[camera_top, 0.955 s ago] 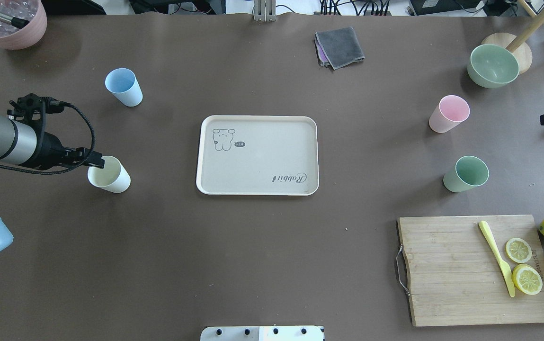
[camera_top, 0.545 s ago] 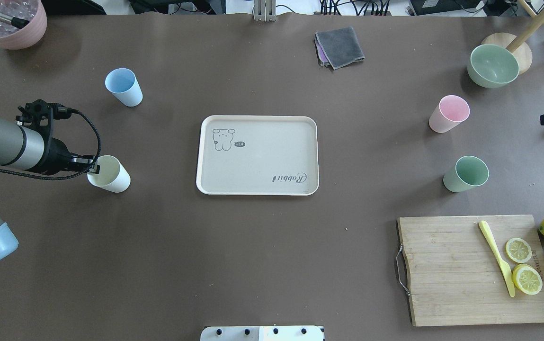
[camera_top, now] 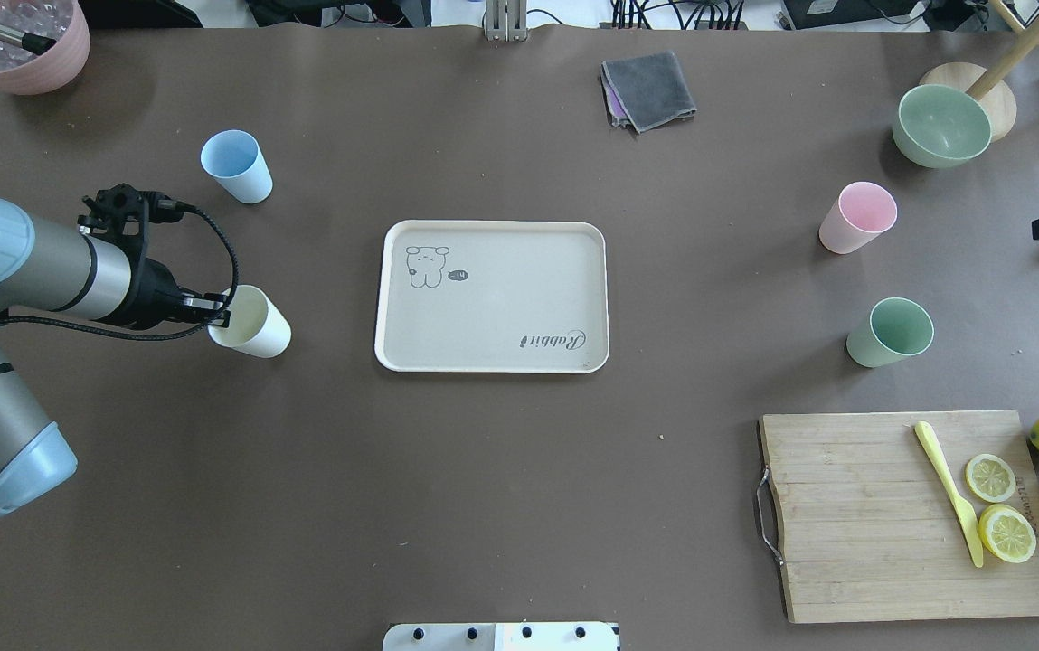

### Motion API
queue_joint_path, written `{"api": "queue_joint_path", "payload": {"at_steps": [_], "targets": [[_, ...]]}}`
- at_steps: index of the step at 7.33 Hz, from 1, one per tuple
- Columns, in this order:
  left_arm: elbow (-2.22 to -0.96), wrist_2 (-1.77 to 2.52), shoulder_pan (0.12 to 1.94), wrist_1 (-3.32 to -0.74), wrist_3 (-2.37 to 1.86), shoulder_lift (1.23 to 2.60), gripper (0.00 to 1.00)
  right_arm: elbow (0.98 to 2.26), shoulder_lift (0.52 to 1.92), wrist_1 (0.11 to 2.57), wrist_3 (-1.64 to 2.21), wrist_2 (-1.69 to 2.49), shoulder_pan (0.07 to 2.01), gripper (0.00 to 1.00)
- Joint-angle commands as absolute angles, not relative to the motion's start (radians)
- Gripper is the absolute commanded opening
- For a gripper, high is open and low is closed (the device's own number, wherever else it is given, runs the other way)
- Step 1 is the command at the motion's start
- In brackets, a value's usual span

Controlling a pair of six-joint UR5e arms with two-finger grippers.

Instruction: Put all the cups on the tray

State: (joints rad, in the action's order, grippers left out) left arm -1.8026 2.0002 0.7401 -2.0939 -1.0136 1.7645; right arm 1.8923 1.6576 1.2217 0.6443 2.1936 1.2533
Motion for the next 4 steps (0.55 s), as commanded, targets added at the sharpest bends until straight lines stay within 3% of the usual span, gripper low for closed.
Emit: {"api": "queue_joint_path", "payload": {"at_steps": [1, 4], "targets": [[-1.798, 1.994, 0.738, -1.87, -1.028, 1.973, 0.0, 1.891, 1.661, 1.223, 0.644, 2.194, 1.253, 1.0], [-1.709, 1.912, 0.646, -1.802, -1.109, 2.126, 0.0, 1.885, 1.664, 1.223, 0.644, 2.194, 1.249, 1.0]]}}
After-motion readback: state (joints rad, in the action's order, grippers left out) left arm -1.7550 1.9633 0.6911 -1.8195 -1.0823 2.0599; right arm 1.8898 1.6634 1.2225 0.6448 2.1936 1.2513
